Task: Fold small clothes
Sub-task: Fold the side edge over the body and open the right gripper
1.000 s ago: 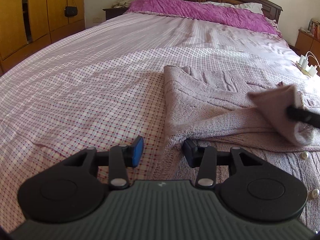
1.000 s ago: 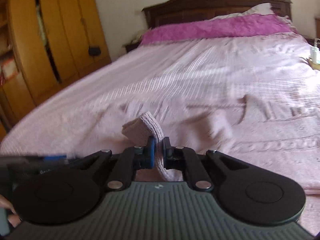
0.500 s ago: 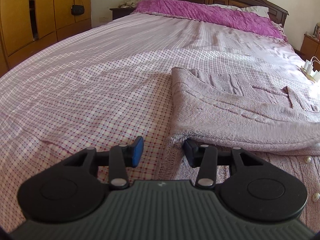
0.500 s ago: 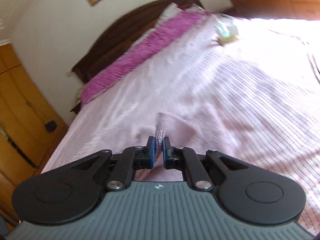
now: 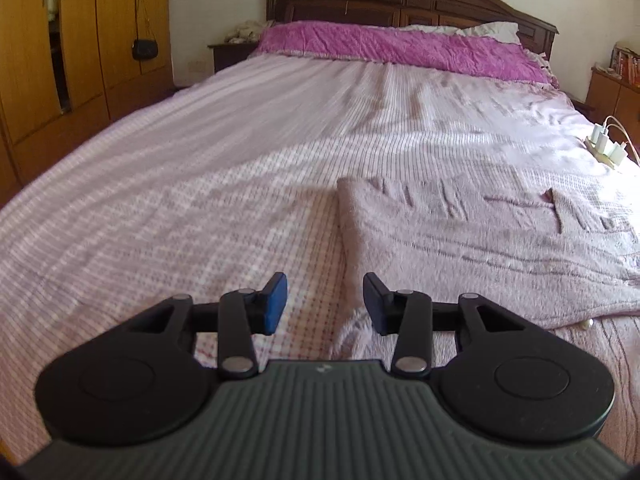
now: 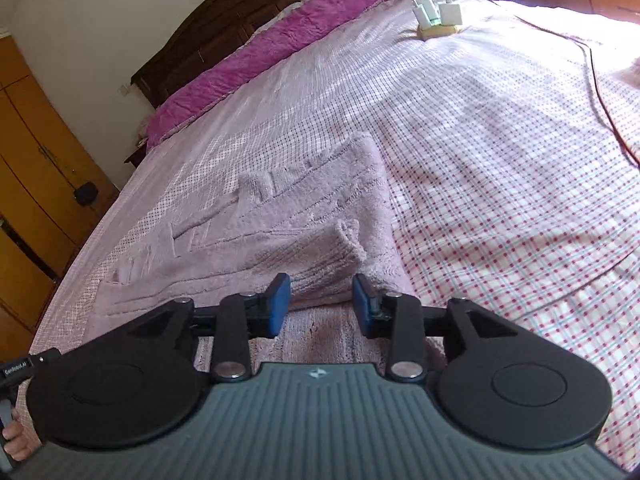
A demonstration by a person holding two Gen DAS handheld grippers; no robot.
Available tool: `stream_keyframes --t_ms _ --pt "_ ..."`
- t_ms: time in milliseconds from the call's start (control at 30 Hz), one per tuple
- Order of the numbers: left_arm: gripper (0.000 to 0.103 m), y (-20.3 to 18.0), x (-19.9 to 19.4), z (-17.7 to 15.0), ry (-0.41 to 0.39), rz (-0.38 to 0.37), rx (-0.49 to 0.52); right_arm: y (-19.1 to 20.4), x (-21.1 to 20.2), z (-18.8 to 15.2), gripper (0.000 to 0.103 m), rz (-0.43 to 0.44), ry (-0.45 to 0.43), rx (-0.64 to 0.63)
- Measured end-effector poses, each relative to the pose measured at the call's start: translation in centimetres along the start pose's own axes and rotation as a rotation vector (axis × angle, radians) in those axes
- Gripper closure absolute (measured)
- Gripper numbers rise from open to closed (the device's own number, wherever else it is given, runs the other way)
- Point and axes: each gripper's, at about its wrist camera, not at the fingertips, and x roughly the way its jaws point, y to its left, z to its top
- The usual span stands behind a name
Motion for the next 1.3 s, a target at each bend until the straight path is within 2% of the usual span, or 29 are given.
stream_keyframes --t_ms 67,200,367,567,700,900,933,967,1000,1067,1167,1233,1300 --pt "0.059 0.1 0.1 0.9 -0.006 -0.009 -0.005 0.2 -0.6 1.2 0.051 0.004 -0.031 -0.024" --pt "0.059 0.0 1.4 2.5 -0.014 -0.014 -0.022 0.5 0.3 4.0 0.047 0.003 -0.072 -0.047" --pt "0.059 -0.1 4.3 3.9 0.029 -0.052 -0.076 0.0 4.3 6.2 0.047 -0.025 -0.007 -0.035" --pt "0.059 -0.9 8.4 3.7 0.103 -0.079 -0.102 -0.1 7.1 4.9 0.047 -0.029 0.074 -0.081" --pt "0.059 -1.3 10.5 3.1 0.15 -0.093 -0.117 0.5 7.4 4.3 0.047 -0.065 0.072 -0.12" --pt "0.058 -1.8 12.1 2.7 0.147 -0.11 -0.145 2.0 7.7 3.0 0.048 -0.141 0.047 -0.171" --pt "0.057 -1.8 12.3 2.6 0.141 -0.106 -0.153 2.3 7.7 2.7 0.053 -0.145 0.04 -0.182" --pt "0.057 -1.8 12.5 2.5 0.136 -0.102 -0.162 2.5 7.6 2.6 0.065 -0.151 0.029 -0.186" --pt "0.056 -1.8 12.6 2.4 0.132 -0.096 -0.173 2.6 7.5 2.5 0.072 -0.146 0.017 -0.188" --pt "0.055 -1.8 12.8 2.3 0.12 -0.088 -0.184 2.5 7.0 3.0 0.085 -0.102 -0.011 -0.195" --pt "0.055 -2.2 12.8 1.9 0.088 -0.07 -0.151 3.0 5.3 4.1 0.088 -0.045 -0.107 -0.248" --pt "0.055 -2.6 12.7 1.7 0.069 -0.055 -0.135 3.8 4.7 4.6 0.088 -0.057 -0.171 -0.32" --pt "0.055 -2.9 12.7 1.6 0.055 -0.042 -0.113 4.1 5.2 4.7 0.088 -0.08 -0.18 -0.378"
